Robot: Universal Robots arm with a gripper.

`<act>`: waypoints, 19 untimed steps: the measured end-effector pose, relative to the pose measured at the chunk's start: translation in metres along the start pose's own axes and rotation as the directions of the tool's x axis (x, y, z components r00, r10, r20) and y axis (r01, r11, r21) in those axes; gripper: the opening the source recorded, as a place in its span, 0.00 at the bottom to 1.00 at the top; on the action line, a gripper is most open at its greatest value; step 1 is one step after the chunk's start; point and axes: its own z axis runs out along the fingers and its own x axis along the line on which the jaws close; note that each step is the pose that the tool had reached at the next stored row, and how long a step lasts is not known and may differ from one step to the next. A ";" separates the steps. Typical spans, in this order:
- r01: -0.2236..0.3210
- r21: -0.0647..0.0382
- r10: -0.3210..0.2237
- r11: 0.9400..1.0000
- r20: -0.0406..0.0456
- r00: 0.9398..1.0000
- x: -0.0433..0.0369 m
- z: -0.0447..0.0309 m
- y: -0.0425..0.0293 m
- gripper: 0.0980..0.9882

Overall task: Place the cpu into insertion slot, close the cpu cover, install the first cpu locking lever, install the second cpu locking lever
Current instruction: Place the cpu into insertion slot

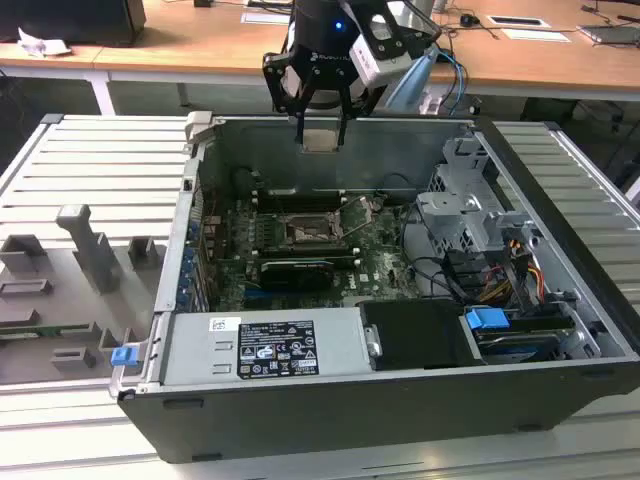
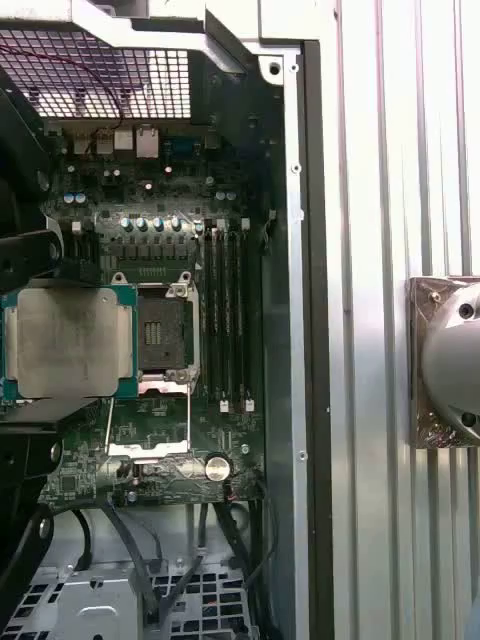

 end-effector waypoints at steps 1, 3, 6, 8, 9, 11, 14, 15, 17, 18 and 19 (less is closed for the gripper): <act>-0.006 0.000 0.006 1.000 0.001 1.000 0.0000 0.0000 0.0000 0.48; -0.011 0.000 0.011 1.000 0.001 1.000 0.0000 0.0014 -0.0001 0.48; -0.011 0.000 0.011 1.000 0.001 1.000 0.0000 0.0021 -0.0002 0.48; -0.012 0.000 0.012 1.000 0.001 1.000 -0.0001 0.0022 -0.0002 0.48; -0.017 0.000 0.017 1.000 0.001 1.000 0.0000 0.0022 -0.0002 0.48; -0.026 0.000 0.026 1.000 0.002 1.000 -0.0001 0.0023 -0.0002 0.48; -0.037 -0.001 0.037 0.999 0.003 0.999 -0.0001 0.0027 -0.0002 0.48; -0.041 -0.001 0.042 0.999 0.004 0.999 -0.0001 0.0029 -0.0002 0.48; -0.045 -0.001 0.045 0.999 0.004 0.999 -0.0001 0.0040 -0.0004 0.48; -0.045 -0.001 0.045 0.999 0.004 0.999 -0.0001 0.0044 -0.0004 0.48; -0.045 -0.001 0.045 0.999 0.004 0.999 -0.0001 0.0046 -0.0004 0.48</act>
